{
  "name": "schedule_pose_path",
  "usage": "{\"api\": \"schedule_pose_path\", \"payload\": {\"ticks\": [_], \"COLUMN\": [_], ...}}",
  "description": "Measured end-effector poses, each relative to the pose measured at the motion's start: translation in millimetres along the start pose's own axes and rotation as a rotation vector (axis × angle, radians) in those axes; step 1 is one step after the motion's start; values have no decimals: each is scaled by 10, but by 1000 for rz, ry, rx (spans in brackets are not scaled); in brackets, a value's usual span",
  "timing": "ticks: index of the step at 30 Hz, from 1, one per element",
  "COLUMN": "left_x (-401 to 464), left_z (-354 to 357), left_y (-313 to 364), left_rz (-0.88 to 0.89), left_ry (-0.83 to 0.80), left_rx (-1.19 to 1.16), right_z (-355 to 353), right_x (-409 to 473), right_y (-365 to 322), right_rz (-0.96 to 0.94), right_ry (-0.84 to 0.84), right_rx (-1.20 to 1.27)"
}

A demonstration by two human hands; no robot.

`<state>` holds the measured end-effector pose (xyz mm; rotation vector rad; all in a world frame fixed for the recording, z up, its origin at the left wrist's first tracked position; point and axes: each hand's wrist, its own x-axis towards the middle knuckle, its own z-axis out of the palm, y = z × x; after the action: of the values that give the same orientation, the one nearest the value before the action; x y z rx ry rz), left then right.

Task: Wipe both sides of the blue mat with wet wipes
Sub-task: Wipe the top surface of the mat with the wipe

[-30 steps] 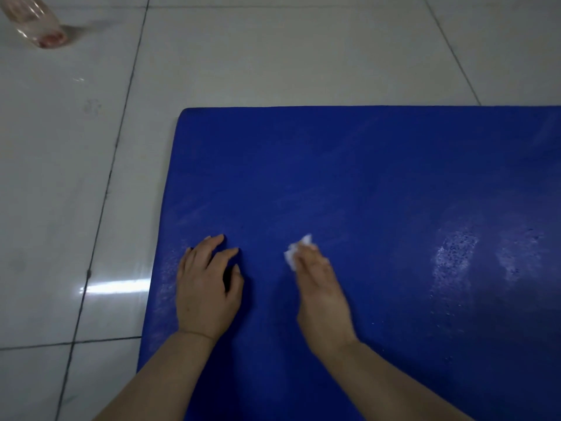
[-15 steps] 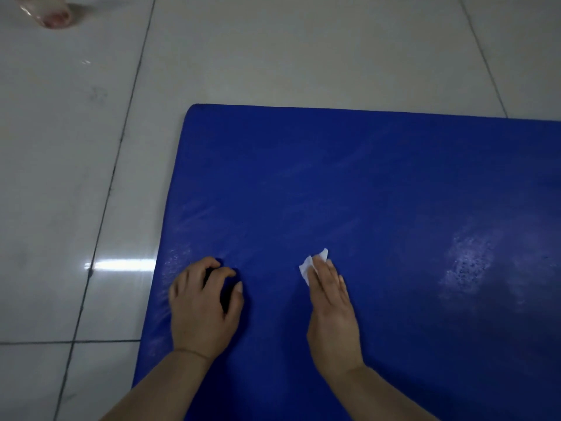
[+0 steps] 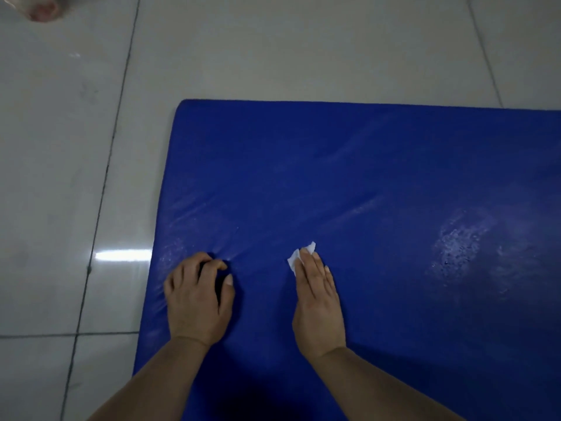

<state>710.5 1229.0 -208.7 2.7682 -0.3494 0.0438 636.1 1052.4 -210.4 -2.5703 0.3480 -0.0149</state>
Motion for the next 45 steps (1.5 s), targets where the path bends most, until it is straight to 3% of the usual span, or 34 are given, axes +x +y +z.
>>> {"api": "schedule_pose_path", "payload": {"ticks": [15, 19, 24, 26, 29, 31, 36, 38, 42, 45], "left_x": [-18, -232, -266, -246, -257, -254, -242, -248, -247, -247], "left_z": [10, 7, 29, 21, 7, 1, 17, 28, 23, 28], "left_y": [-33, -26, -16, -11, -21, -17, 18, 20, 18, 12], "left_rz": [50, 52, -19, -37, -47, -55, -51, -52, -56, -52], "left_ry": [104, 169, 130, 118, 101, 80, 76, 85, 78, 75], "left_rx": [-126, -150, -119, -146, -162, -158, -107, -99, -98, -103], "right_z": [-157, -72, 12, 97, 292, 321, -163, -155, 210, 252], "right_x": [-36, -206, -188, -130, -258, -284, -188, -191, -339, -355], "right_y": [-85, -43, -20, -172, -556, -480, 165, 98, -484, -470], "right_rz": [-5, 99, 189, 110, -259, -313, 133, 202, -132, -200], "right_ry": [-36, 115, 233, 232, -14, -22, 160, 182, 64, 56], "right_rx": [14, -16, -98, -143, -253, -220, -311, -252, -286, -179]}}
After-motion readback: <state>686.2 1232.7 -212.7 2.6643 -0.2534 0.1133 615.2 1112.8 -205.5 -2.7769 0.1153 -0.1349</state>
